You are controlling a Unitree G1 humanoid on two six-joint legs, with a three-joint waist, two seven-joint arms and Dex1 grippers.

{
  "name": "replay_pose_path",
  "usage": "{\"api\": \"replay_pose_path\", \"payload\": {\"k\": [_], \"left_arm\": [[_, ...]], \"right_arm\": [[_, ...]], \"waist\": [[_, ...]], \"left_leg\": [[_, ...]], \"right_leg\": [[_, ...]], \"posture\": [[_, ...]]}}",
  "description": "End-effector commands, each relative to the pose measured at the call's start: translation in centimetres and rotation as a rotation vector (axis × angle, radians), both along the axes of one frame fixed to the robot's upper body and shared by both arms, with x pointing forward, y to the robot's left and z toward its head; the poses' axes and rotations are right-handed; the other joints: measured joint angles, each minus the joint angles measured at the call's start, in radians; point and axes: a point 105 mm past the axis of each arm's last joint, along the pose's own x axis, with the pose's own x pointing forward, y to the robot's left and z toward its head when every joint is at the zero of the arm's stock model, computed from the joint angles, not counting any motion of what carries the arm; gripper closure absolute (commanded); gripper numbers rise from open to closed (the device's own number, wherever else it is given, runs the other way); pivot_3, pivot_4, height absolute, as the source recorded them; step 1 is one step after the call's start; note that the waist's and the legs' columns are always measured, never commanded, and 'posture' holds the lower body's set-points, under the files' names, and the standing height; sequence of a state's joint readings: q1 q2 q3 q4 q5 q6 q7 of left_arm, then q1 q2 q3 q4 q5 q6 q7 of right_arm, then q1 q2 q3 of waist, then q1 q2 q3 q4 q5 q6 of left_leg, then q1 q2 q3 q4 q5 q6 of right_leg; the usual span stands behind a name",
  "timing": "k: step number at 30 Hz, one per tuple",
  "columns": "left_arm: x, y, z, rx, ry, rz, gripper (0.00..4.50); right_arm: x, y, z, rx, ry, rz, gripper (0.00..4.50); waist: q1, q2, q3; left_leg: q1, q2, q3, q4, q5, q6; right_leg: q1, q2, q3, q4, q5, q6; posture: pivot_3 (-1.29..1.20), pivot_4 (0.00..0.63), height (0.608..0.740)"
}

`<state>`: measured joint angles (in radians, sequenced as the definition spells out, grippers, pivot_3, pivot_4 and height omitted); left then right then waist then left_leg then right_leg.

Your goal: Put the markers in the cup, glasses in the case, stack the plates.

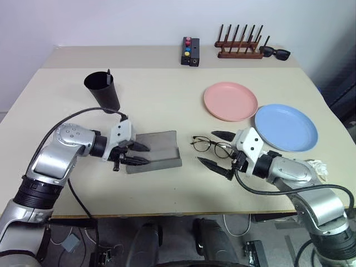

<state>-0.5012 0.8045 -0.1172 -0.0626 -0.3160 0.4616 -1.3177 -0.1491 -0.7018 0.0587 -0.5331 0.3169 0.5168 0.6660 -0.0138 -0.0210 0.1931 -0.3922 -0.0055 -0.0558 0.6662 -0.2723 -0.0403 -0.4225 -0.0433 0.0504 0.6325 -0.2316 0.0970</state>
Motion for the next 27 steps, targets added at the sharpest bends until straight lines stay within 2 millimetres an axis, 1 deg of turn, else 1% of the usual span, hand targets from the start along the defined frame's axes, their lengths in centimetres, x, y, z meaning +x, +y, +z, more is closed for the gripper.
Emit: {"api": "replay_pose_path", "payload": {"k": [1,6,9,11,13,16,20,26,27], "left_arm": [[0.5,0.4,3.9,-0.122,-0.096,0.054,2.57],[0.5,1.9,4.8,-0.162,-0.117,0.145,2.57],[0.1,2.9,4.9,-0.167,-0.117,0.191,2.52],[-0.3,3.6,4.2,-0.131,-0.109,0.211,2.52],[-0.9,3.9,3.6,-0.107,-0.122,0.203,2.52],[-1.5,3.9,3.3,-0.126,-0.133,0.194,2.52],[-2.0,4.0,2.5,-0.135,-0.110,0.206,2.52],[-2.5,4.1,1.4,-0.104,-0.089,0.203,2.52],[-2.5,4.1,1.3,-0.105,-0.085,0.201,2.52]], "right_arm": [[1.5,-1.8,0.2,-0.087,-0.038,-0.079,0.00],[2.6,-1.5,-0.2,-0.115,-0.038,-0.086,0.00],[3.2,-1.0,-0.2,-0.131,-0.046,-0.085,0.83],[3.6,-0.6,-0.3,-0.141,-0.049,-0.084,1.75],[3.8,-0.2,-0.5,-0.152,-0.044,-0.080,1.75],[4.2,-0.1,-1.0,-0.170,-0.030,-0.086,1.75],[4.3,0.0,-1.8,-0.207,-0.013,-0.082,1.75],[4.6,-0.1,-2.0,-0.223,-0.009,-0.096,1.75],[4.6,-0.2,-2.0,-0.226,-0.011,-0.099,2.31]], "waist": [[-0.001,0.000,0.000],[-0.011,0.000,0.000],[-0.009,0.000,0.000],[-0.007,0.000,0.000],[-0.006,0.001,0.000],[0.001,0.001,0.000],[0.000,0.001,0.000],[-0.004,0.001,0.000],[-0.004,0.001,0.000]], "left_leg": [[0.000,0.000,0.000,0.000,0.000,0.000],[0.000,0.001,0.000,-0.002,0.000,0.000],[0.001,0.001,0.000,-0.002,0.000,0.000],[0.001,0.001,0.000,-0.002,0.000,0.000],[0.001,0.001,0.000,-0.002,0.000,0.000],[0.000,0.001,0.000,-0.002,0.000,0.000],[0.000,0.000,0.000,-0.001,0.000,0.000],[0.000,0.001,0.000,-0.001,0.000,0.000],[0.000,0.001,0.000,-0.001,0.000,0.000]], "right_leg": [[0.000,0.000,0.000,0.000,0.000,0.000],[-0.001,0.001,0.000,0.000,0.001,0.002],[-0.001,0.001,0.000,0.001,0.001,0.002],[-0.001,0.001,0.000,0.001,0.001,0.002],[-0.001,0.001,0.000,0.001,0.001,0.002],[-0.001,0.000,0.000,0.000,0.000,0.000],[-0.001,-0.001,0.000,0.000,0.000,-0.001],[-0.001,0.000,0.000,0.000,0.000,-0.001],[-0.001,0.000,0.000,0.000,0.000,-0.001]], "posture": [[0.00,0.150,0.735],[0.00,0.150,0.735],[0.00,0.150,0.735],[0.00,0.150,0.735],[0.00,0.150,0.735],[0.00,0.150,0.735],[0.00,0.150,0.735],[0.00,0.150,0.735],[0.00,0.150,0.735]]}}
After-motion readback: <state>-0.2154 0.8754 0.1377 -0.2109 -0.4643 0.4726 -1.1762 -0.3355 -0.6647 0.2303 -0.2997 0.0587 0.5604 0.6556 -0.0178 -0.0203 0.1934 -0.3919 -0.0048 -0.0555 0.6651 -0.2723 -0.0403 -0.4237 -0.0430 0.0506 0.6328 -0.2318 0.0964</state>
